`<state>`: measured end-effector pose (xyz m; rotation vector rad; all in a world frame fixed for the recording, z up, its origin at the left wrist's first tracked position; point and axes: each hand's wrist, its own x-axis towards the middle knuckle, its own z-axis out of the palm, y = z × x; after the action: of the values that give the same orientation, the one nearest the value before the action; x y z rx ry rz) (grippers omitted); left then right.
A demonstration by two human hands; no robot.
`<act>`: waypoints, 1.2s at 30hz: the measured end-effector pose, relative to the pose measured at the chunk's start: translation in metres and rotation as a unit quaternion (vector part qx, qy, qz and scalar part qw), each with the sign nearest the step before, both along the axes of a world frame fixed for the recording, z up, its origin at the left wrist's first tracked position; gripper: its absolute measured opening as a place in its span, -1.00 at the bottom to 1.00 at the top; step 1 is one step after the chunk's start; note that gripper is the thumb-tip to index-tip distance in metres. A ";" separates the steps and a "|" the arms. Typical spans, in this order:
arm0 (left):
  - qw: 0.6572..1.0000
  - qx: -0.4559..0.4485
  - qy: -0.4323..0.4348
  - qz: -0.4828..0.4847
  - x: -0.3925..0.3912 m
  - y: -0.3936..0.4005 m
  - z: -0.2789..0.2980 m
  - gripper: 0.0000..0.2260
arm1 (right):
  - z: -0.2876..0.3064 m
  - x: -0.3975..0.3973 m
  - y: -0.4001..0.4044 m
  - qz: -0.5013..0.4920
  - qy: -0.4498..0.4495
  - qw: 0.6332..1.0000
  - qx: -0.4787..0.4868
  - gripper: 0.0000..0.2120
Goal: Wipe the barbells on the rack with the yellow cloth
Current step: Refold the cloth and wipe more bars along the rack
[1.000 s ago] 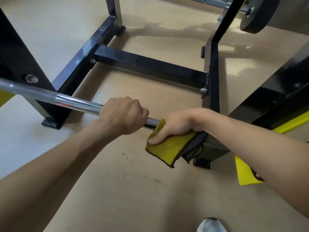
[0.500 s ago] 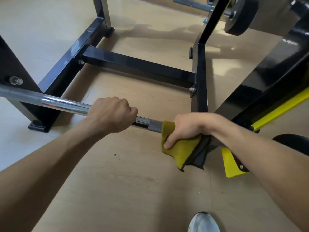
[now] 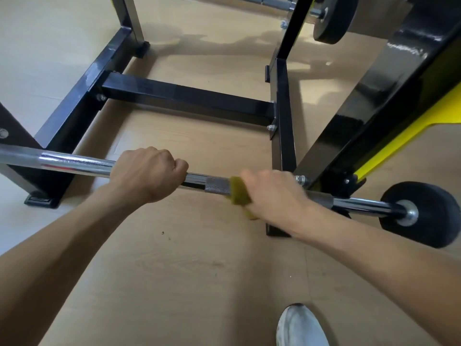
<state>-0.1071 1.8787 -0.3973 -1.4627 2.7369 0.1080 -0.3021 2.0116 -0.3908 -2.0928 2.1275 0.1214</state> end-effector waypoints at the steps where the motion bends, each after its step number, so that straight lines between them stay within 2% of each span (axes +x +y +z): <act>1: 1.000 -0.001 0.000 0.000 -0.001 0.001 0.001 -0.55 | 0.004 -0.021 0.016 -0.033 0.022 0.999 0.025 -0.77; 4: 1.000 -0.007 -0.006 0.001 -0.006 0.003 0.004 -0.57 | 0.012 -0.057 0.049 -0.125 0.068 0.987 0.079 -0.75; 9: 0.998 -0.052 -0.016 0.017 -0.010 0.006 -0.002 -0.62 | 0.006 -0.037 0.035 -0.162 0.045 0.985 0.034 -0.83; 12: 0.998 -0.046 -0.008 0.032 -0.012 0.007 -0.006 -0.62 | 0.007 -0.006 0.012 -0.134 0.018 0.991 0.015 -0.92; 15: 0.998 -0.038 0.010 0.043 -0.013 0.006 -0.007 -0.61 | 0.005 0.043 -0.028 -0.051 -0.031 0.998 -0.005 -0.96; 19: 0.999 -0.028 0.028 0.026 -0.008 0.004 -0.009 -0.57 | -0.003 0.041 -0.027 -0.001 -0.070 0.997 -0.035 -0.80; 21: 0.999 -0.032 0.027 0.022 -0.004 0.003 -0.007 -0.55 | -0.007 0.010 0.003 -0.012 -0.044 0.998 -0.033 -0.73; 24: 0.999 -0.030 0.014 0.035 -0.003 0.002 -0.005 -0.57 | 0.000 -0.034 0.047 -0.073 0.056 0.995 -0.040 -0.77; 27: 0.998 -0.038 0.008 0.053 -0.009 0.005 -0.005 -0.60 | 0.004 -0.047 0.054 -0.125 0.108 0.986 0.003 -0.74; 30: 0.995 -0.049 0.016 0.087 -0.012 0.006 -0.007 -0.64 | 0.001 -0.025 0.022 -0.115 0.050 0.992 0.006 -0.81; 36: 0.995 -0.052 0.038 0.081 -0.017 0.008 -0.011 -0.60 | -0.006 0.046 -0.039 -0.008 -0.057 0.997 -0.043 -0.68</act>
<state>-0.1237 1.8869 -0.4085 -1.7419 2.7156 0.0266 -0.2563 1.9727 -0.3967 -2.0745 2.1178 -0.0922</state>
